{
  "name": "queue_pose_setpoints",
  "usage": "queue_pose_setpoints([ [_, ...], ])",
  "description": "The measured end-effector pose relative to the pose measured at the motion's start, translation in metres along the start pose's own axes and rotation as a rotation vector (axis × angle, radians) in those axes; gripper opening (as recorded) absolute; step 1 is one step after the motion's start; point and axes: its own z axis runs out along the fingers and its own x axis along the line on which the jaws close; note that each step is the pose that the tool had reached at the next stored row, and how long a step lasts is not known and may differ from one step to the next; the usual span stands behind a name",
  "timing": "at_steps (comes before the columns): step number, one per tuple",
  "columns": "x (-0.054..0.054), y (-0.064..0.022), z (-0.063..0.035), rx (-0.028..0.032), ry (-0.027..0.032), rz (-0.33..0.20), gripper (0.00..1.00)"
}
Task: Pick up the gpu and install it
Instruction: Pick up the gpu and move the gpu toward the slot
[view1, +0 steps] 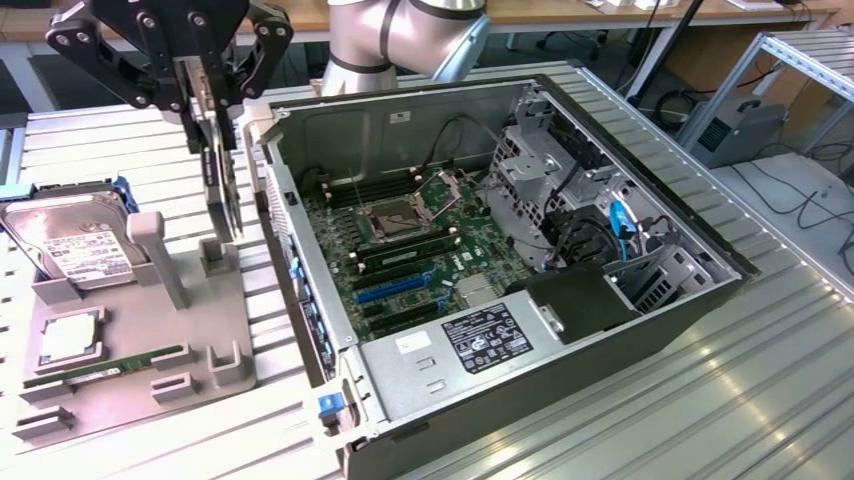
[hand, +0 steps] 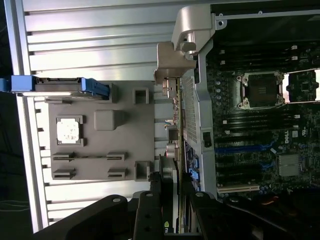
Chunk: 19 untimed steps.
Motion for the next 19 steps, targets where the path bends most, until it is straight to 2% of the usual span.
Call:
queue_pose_setpoints([
  [19,-0.013,0.0010,0.0007,0.0014,-0.0001,0.000,0.27],
])
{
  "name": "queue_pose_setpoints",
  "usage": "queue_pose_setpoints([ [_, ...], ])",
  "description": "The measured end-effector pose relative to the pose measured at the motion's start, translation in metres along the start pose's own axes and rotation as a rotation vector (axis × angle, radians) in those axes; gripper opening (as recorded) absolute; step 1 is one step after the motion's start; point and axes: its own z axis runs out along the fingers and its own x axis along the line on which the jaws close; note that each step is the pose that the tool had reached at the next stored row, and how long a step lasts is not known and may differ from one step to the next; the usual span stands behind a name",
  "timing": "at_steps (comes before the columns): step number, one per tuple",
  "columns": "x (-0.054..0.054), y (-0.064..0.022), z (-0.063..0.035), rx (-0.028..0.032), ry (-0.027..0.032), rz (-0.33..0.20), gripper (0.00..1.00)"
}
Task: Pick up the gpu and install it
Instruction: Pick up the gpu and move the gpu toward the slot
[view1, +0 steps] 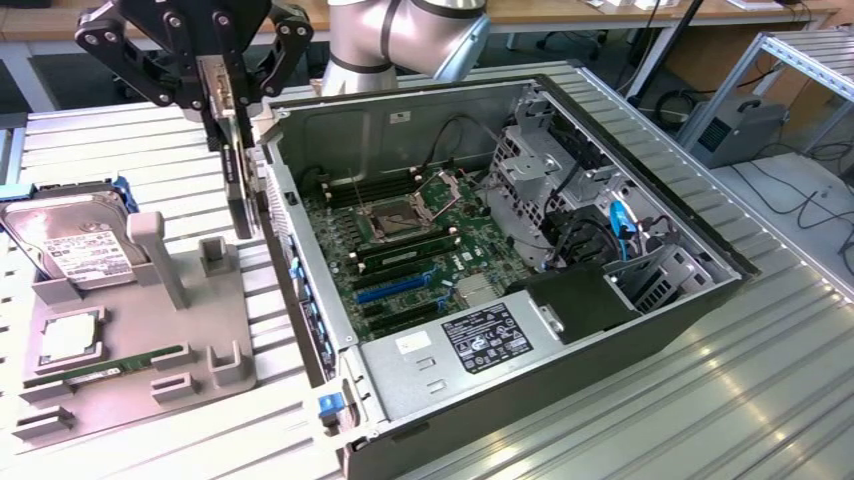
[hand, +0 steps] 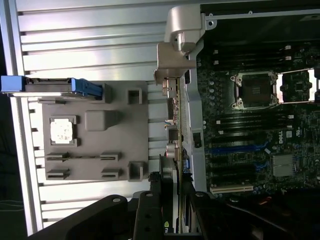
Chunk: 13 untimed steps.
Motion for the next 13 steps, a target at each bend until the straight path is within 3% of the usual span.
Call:
queue_pose_setpoints([
  [8,-0.009,0.0007,0.0004,0.0007,-0.0001,0.000,0.27],
  [13,-0.035,0.0027,0.0018,0.0026,-0.0002,0.000,0.27],
])
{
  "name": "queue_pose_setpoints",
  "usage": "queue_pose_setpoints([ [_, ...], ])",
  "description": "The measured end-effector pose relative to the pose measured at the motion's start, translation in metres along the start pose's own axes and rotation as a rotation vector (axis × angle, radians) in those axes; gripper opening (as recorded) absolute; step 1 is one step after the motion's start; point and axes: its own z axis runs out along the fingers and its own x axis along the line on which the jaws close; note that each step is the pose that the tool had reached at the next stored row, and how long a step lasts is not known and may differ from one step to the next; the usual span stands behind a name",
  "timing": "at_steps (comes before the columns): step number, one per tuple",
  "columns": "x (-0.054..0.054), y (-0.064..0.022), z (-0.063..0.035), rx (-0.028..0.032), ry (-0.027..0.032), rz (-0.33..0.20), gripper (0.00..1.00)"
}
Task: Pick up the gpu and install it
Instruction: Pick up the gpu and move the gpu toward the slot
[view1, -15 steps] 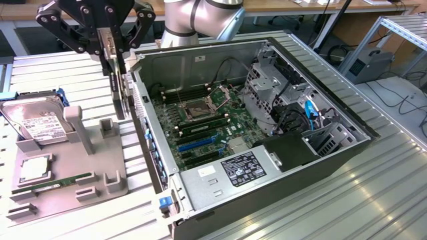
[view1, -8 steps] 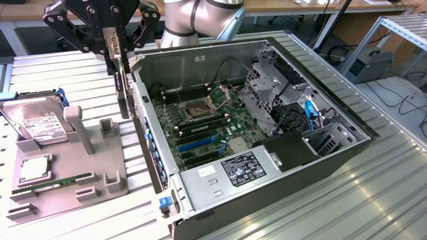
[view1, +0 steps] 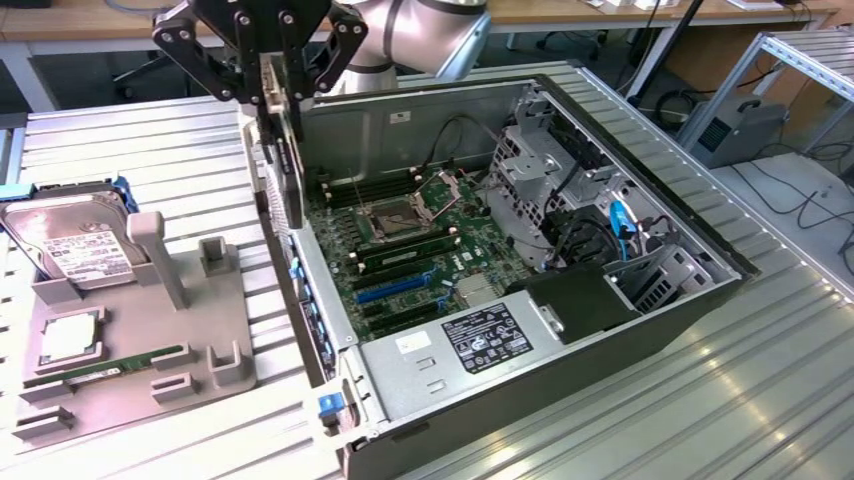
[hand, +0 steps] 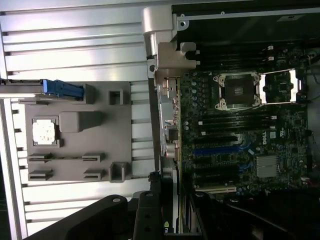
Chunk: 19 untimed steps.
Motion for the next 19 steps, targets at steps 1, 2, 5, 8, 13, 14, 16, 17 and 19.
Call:
queue_pose_setpoints([
  [1,-0.005,0.0004,0.0002,0.0004,0.0000,0.000,0.27],
  [2,-0.010,0.0008,0.0005,0.0008,0.0000,0.000,0.27],
  [5,-0.024,0.0018,0.0015,0.0014,-0.0001,0.000,0.27],
  [8,-0.030,0.0023,0.0018,0.0019,-0.0002,0.000,0.27],
  [13,-0.041,0.0031,0.0025,0.0028,-0.0002,0.000,0.27],
  [14,-0.042,0.0032,0.0025,0.0029,-0.0002,0.000,0.27],
  [16,-0.043,0.0033,0.0027,0.0029,-0.0002,0.000,0.27],
  [17,-0.044,0.0033,0.0027,0.0030,-0.0002,0.000,0.27],
  [19,-0.047,0.0035,0.0030,0.0031,-0.0002,0.000,0.27],
])
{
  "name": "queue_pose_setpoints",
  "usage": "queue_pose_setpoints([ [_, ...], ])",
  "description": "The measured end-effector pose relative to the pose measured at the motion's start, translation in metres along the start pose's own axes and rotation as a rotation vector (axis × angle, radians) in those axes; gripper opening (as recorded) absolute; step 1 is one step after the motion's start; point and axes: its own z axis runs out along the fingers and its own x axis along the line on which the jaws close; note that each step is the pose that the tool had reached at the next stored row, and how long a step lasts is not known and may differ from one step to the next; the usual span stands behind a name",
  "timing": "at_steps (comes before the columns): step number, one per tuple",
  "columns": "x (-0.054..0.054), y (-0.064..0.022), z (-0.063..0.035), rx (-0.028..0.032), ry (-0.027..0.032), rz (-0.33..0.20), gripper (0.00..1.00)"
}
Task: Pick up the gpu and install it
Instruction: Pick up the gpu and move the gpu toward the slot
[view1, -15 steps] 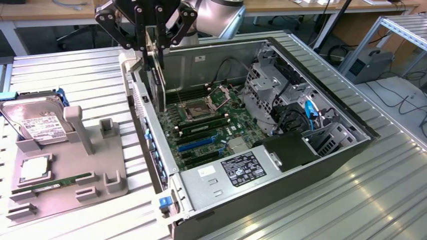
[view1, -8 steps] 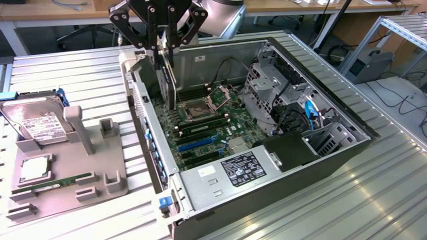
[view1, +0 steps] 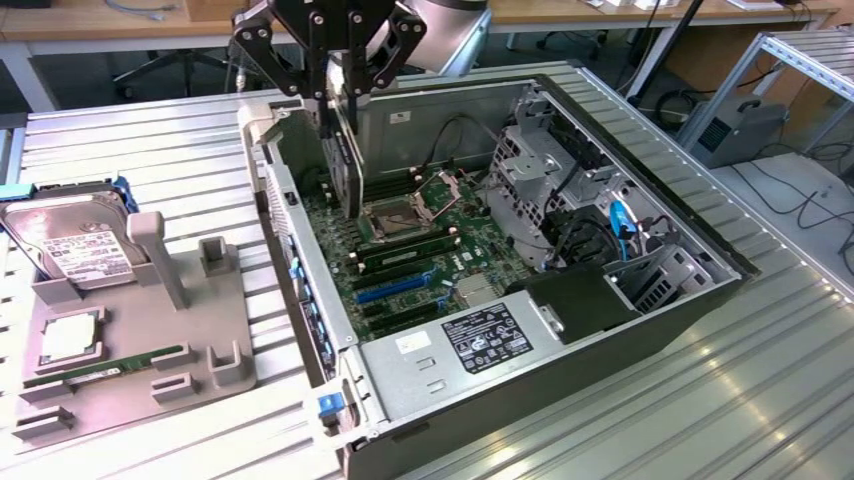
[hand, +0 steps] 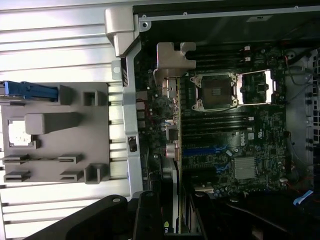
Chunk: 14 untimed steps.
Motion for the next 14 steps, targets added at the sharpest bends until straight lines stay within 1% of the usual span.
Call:
queue_pose_setpoints([
  [14,-0.015,0.0012,0.0014,0.0007,0.0000,0.000,0.27],
])
